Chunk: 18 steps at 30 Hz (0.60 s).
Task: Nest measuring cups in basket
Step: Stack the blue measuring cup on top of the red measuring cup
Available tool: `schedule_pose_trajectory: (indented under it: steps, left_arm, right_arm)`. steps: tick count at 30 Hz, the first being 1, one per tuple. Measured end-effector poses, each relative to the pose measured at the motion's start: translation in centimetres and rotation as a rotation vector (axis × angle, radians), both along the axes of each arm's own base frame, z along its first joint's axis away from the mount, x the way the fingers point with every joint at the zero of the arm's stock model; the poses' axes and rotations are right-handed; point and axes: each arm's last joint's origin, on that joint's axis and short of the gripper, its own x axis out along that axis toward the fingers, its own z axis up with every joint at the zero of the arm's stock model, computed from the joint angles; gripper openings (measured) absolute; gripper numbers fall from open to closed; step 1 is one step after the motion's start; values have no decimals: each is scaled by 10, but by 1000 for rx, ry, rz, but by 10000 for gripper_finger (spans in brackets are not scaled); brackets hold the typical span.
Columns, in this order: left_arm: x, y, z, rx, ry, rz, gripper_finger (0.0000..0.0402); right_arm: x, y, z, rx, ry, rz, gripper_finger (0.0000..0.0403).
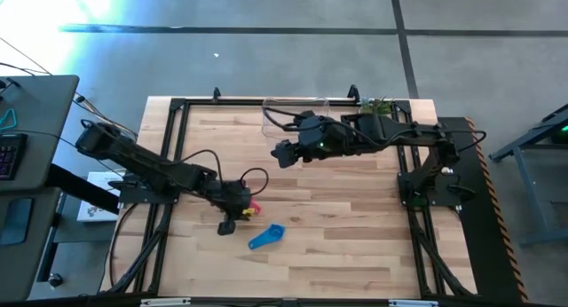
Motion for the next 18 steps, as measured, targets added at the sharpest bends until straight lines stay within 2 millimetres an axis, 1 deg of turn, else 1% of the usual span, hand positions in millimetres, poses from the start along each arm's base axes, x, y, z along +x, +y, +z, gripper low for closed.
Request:
schedule_pose_trajectory:
  steps: [3,7,9,14,18]
  left_arm:
    - [3,-2,15,10,2,-65,58]
    - [-2,2,36,47,54,-69,58]
    - [-9,6,45,74,71,-47,58]
    - [-25,18,68,76,17,-2,58]
    - [-43,29,84,44,-13,56,58]
  right_arm:
    - [-2,11,-1,28,7,7,250]
    - [-8,30,-4,37,37,-27,250]
    - [-11,39,-6,45,51,-51,250]
    - [-16,62,-11,84,51,-112,250]
    - [-11,82,-23,141,68,-142,250]
